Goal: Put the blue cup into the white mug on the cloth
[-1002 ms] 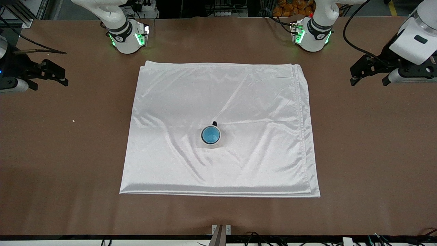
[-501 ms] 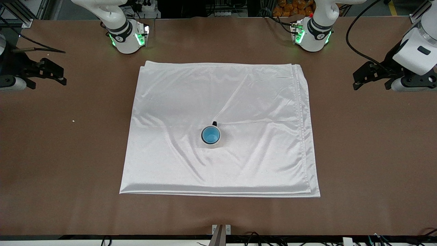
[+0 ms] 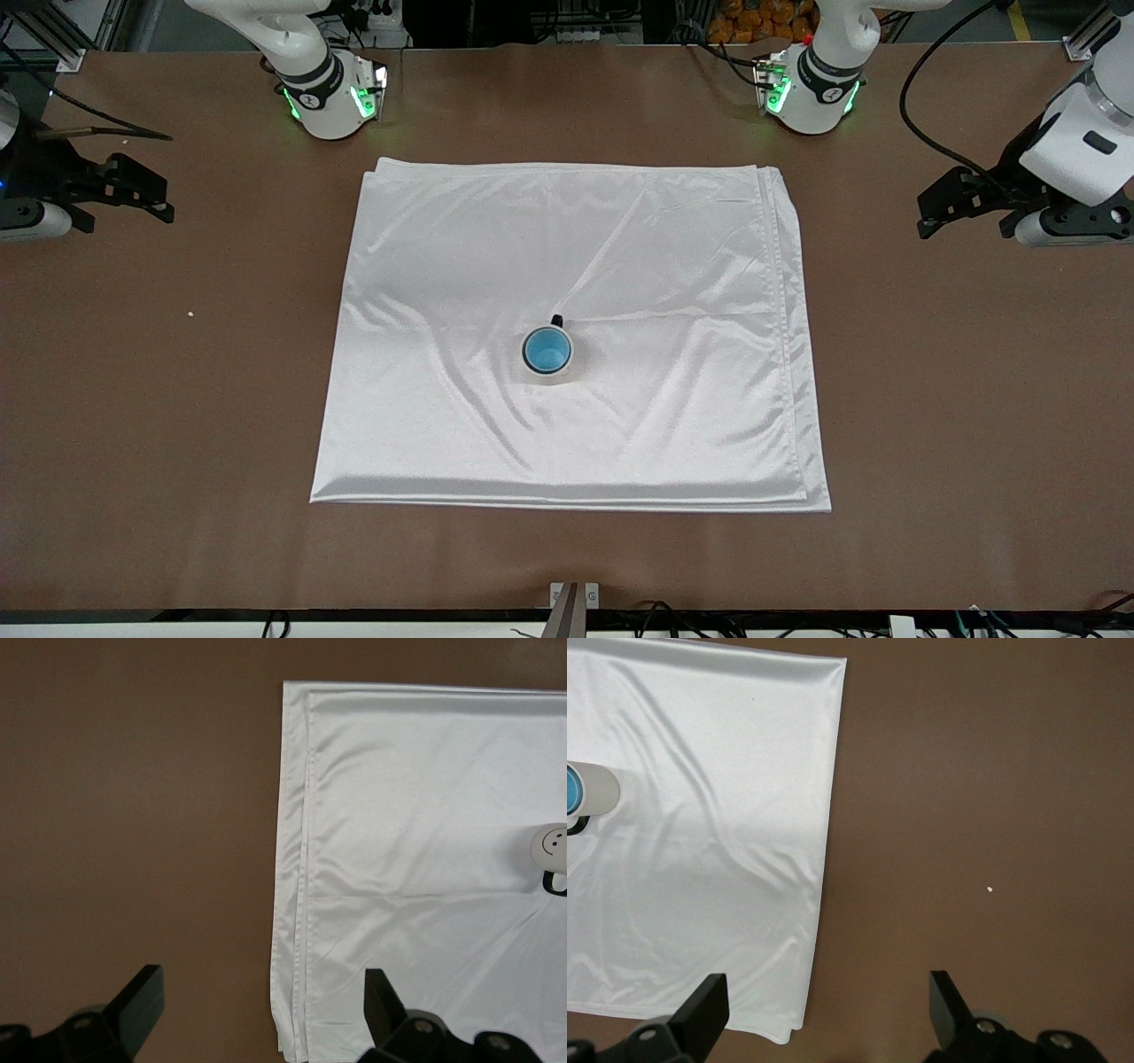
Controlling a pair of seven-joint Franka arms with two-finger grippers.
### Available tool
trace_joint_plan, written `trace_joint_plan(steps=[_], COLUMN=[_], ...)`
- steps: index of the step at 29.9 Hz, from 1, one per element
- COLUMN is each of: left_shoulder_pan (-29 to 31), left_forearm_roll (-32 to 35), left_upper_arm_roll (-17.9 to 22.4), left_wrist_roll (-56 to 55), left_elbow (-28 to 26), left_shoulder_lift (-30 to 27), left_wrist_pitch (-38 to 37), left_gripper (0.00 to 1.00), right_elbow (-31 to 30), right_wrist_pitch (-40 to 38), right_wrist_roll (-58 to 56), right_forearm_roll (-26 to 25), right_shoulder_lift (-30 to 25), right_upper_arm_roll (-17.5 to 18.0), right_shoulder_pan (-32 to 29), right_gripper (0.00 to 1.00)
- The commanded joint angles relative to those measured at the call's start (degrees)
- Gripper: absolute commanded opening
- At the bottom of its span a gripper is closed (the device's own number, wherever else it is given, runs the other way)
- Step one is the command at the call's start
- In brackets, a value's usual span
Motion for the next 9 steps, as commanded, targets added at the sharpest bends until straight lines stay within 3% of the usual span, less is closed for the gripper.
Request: trace_joint_plan(steps=[1,9], left_shoulder_pan=[0.38,0.38], left_forearm_roll=[0.75,0.67], left_upper_arm_roll=[-0.27,-0.27], left_wrist_roll=[1.53,1.53], left_elbow=[1.77,1.77], left_shoulder_lift=[1.31,1.49], left_wrist_pitch=[-1.25,-1.25], left_gripper=[1.00,1.00], right_elbow=[-2.01,-2.01], right_wrist_pitch=[0.89,1.07], right_wrist_roll=[0.85,0.85], right_forearm_roll=[-0.86,-0.86], right_shoulder_lift=[-1.86,-1.86], right_upper_arm_roll=[-0.52,-0.52], right_shoulder_pan=[0.83,0.83], right_gripper=[1.00,1.00])
